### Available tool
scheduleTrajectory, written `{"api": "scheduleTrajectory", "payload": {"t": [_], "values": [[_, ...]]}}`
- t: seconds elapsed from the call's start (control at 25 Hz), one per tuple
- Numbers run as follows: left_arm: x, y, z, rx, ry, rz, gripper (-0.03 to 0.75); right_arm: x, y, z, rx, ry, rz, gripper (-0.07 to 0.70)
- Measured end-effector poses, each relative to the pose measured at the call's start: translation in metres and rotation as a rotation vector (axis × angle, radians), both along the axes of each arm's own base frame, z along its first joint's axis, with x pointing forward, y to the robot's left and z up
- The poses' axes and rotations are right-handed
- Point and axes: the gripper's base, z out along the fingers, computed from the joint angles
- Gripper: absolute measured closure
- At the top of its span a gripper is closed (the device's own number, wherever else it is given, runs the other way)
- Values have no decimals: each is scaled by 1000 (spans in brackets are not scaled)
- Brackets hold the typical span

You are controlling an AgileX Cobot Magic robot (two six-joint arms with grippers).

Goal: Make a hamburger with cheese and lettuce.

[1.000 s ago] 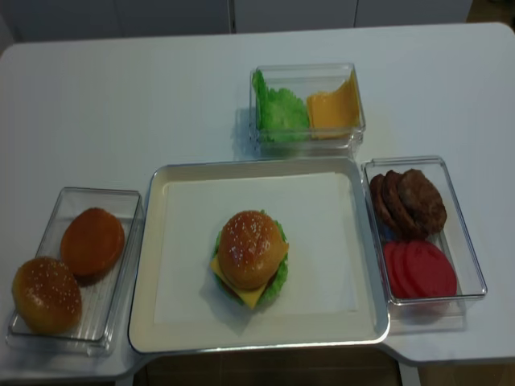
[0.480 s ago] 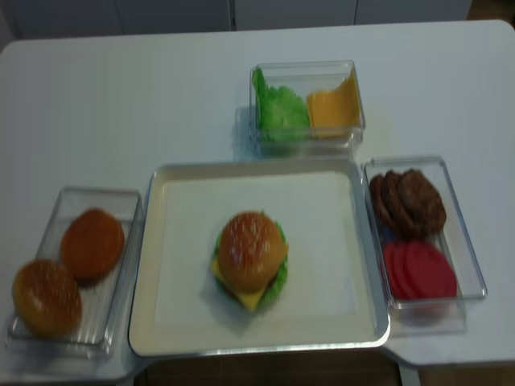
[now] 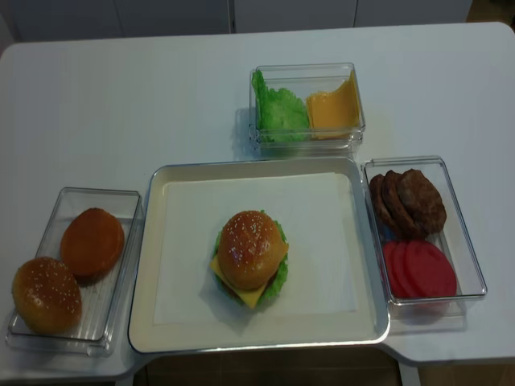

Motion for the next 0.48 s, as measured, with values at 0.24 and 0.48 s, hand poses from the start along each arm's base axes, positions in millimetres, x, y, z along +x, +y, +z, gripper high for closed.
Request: {"api": "scheduleTrajectory", "payload": {"t": [0.24, 0.48], "values": [[0, 0, 0, 11, -1, -12, 226, 0, 0, 0, 0, 0, 0, 260], [0, 0, 0, 13, -1, -13, 226, 0, 0, 0, 0, 0, 0, 260]]}}
